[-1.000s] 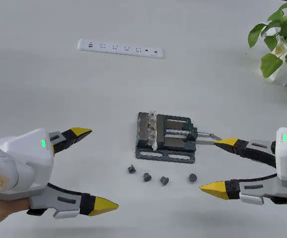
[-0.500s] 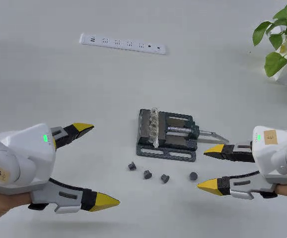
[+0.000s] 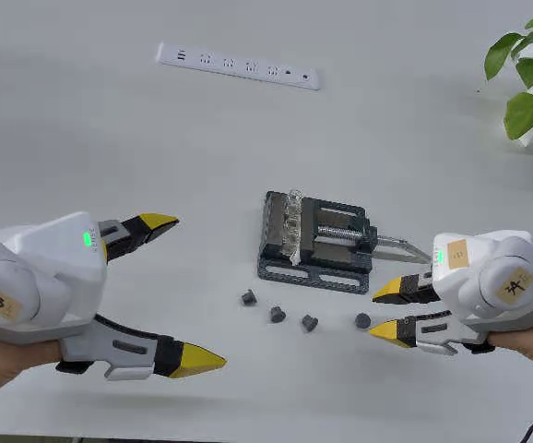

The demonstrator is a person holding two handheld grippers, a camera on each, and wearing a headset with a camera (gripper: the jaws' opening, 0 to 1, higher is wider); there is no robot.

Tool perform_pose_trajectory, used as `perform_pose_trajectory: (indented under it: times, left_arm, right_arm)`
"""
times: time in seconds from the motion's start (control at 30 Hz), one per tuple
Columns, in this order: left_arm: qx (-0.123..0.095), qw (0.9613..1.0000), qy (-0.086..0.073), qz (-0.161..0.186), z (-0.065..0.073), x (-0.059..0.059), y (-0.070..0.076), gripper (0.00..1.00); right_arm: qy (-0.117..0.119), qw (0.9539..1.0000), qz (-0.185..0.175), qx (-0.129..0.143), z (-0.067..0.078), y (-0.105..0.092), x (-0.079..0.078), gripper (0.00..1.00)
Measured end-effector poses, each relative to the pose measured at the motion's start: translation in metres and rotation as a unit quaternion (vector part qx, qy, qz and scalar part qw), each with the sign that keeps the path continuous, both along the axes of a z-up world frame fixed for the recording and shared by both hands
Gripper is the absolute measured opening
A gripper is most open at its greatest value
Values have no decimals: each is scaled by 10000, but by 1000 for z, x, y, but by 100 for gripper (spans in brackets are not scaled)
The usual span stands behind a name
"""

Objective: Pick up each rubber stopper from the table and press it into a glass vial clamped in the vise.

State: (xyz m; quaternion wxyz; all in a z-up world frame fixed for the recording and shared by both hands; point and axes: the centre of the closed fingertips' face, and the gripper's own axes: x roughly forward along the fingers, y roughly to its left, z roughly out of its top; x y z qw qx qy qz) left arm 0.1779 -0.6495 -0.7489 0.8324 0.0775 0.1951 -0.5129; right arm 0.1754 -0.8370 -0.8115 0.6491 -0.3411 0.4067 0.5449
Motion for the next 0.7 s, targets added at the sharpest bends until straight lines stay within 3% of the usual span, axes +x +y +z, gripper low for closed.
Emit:
perform_pose_trajectory:
  times: [0.7]
  left_arm:
    - [-96,9999,62,84,-5,1,0,99]
  right_arm:
    - [-31,9971,527,-549,-20,-1,-1,13]
